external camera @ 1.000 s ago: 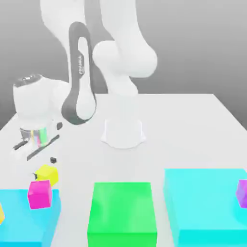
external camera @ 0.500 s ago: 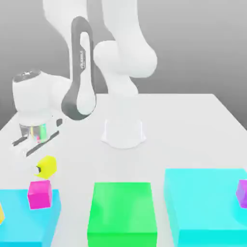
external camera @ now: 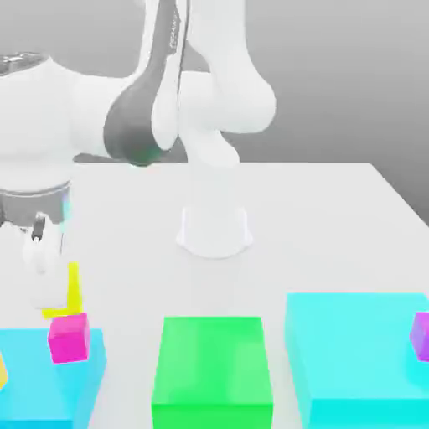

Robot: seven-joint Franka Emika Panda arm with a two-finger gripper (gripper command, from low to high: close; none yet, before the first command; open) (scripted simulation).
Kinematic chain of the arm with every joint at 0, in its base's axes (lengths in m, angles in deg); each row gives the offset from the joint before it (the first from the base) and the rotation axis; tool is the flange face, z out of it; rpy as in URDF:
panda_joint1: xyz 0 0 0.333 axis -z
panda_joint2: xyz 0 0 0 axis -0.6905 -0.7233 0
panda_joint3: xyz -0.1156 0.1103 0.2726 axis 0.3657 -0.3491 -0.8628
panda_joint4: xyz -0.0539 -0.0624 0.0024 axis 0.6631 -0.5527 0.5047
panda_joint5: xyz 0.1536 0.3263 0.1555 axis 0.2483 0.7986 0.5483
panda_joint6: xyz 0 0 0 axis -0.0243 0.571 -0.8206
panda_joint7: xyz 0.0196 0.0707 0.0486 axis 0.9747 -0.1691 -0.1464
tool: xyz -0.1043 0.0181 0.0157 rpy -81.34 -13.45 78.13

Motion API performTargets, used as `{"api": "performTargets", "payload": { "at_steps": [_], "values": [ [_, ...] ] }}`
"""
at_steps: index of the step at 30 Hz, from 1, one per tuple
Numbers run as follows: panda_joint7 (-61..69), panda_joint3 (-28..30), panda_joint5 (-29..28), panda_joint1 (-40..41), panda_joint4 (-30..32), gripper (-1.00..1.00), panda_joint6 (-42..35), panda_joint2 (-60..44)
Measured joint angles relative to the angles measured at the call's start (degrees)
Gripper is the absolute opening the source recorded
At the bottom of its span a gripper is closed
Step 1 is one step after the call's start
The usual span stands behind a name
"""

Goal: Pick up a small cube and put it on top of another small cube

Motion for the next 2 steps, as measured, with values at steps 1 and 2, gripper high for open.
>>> {"api": "performTargets", "payload": {
  "at_steps": [1,2],
  "values": [
    [0.00,0.00,0.00,-0.01,0.00,1.00,0.00,0.00],
    [0.00,0.00,0.00,0.00,0.00,1.00,0.00,0.00]
  ]
}}
